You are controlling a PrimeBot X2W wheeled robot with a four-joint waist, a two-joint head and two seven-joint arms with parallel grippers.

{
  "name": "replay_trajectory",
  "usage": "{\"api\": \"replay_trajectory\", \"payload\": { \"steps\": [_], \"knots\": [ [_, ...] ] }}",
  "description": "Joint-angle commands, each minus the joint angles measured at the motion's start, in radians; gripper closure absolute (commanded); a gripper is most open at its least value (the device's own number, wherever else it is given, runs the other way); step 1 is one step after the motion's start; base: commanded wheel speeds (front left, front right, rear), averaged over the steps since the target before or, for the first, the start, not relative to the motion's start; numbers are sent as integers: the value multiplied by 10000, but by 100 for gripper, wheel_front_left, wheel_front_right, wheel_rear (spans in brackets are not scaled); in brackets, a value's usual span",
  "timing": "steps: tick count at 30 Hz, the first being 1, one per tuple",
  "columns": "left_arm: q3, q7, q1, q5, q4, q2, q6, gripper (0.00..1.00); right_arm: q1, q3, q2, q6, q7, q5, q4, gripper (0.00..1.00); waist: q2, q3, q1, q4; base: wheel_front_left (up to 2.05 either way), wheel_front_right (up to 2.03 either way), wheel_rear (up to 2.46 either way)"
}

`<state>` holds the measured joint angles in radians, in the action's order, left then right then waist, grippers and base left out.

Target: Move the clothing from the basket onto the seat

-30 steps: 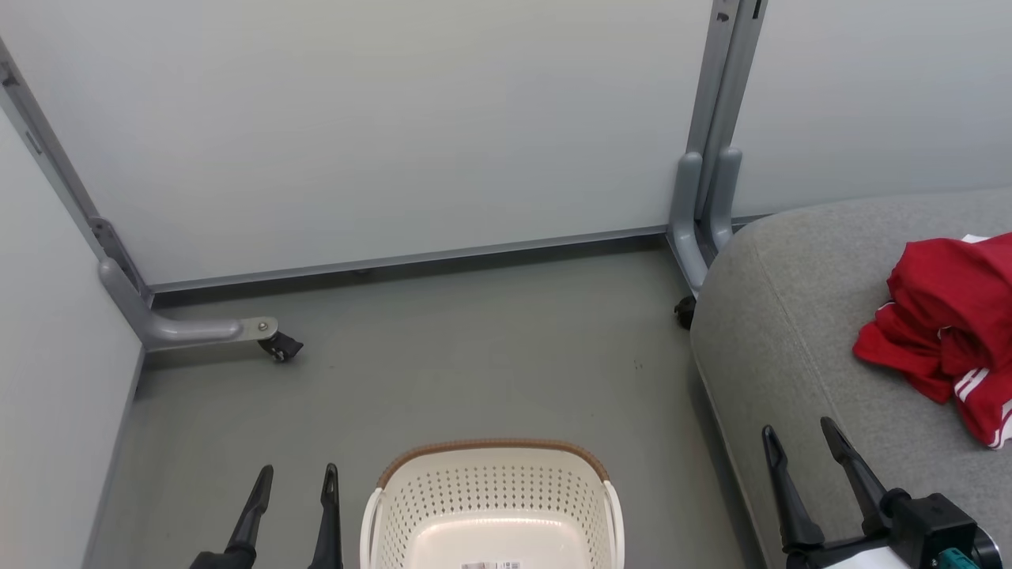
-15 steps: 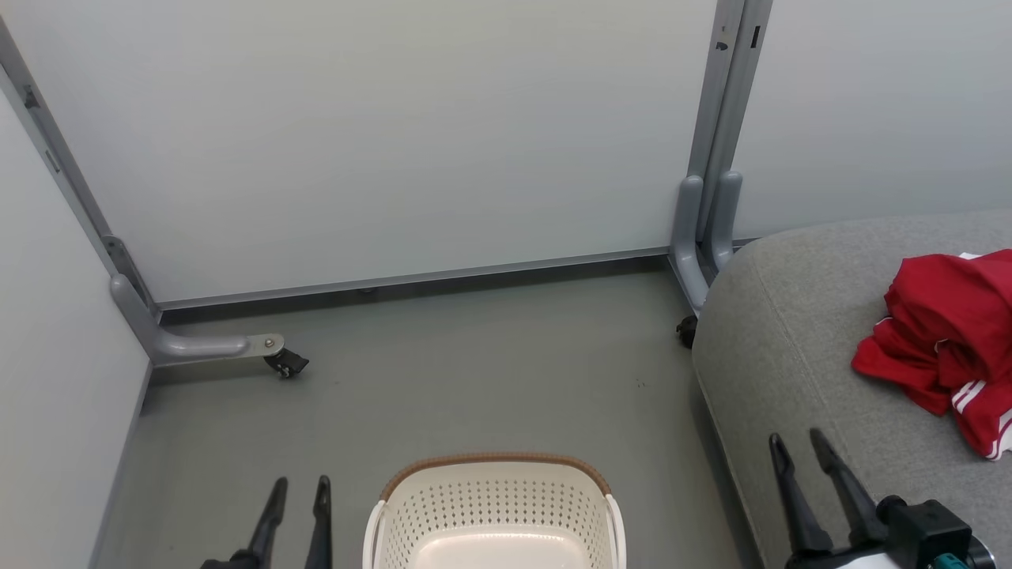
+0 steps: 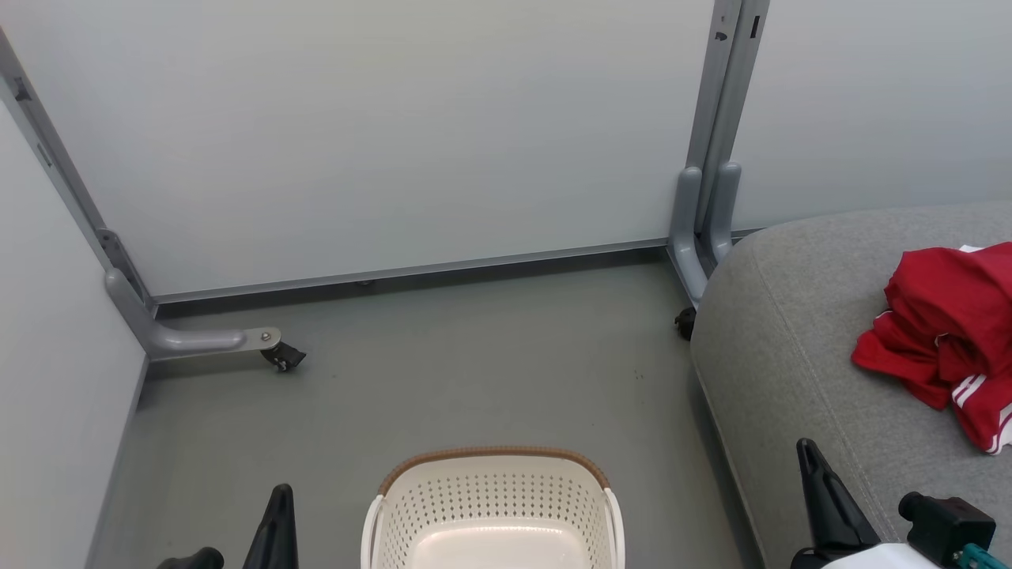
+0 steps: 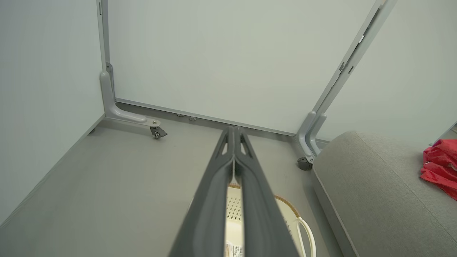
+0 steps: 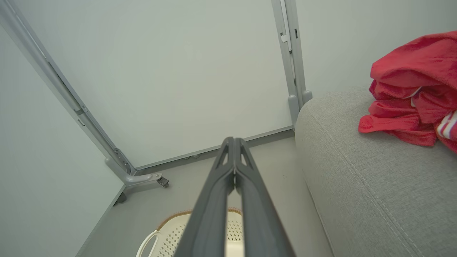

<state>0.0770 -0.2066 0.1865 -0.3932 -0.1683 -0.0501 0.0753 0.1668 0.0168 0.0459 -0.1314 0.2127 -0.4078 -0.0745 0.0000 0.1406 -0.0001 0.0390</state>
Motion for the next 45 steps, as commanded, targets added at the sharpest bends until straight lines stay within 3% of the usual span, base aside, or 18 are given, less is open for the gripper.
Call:
{"api": "replay_trajectory", "payload": {
  "steps": [1, 24, 45],
  "knots": [
    [-98, 93, -424, -497, 103, -29, 54, 100, -344, -66, 81, 1, -82, -488, 63, 100, 0, -22, 1, -7, 0, 0, 0],
    [-635, 1032, -1251, -4168, -149, -57, 219, 100, -1121, -316, 183, 4, -965, -4203, -471, 100, 0, -323, 1, -88, 0, 0, 0],
    [-1021, 1700, -1819, -6696, -340, -65, 326, 100, -1655, -542, 219, 6, -1616, -6741, -850, 100, 0, -587, 1, -160, 0, 0, 0]
  ]
}}
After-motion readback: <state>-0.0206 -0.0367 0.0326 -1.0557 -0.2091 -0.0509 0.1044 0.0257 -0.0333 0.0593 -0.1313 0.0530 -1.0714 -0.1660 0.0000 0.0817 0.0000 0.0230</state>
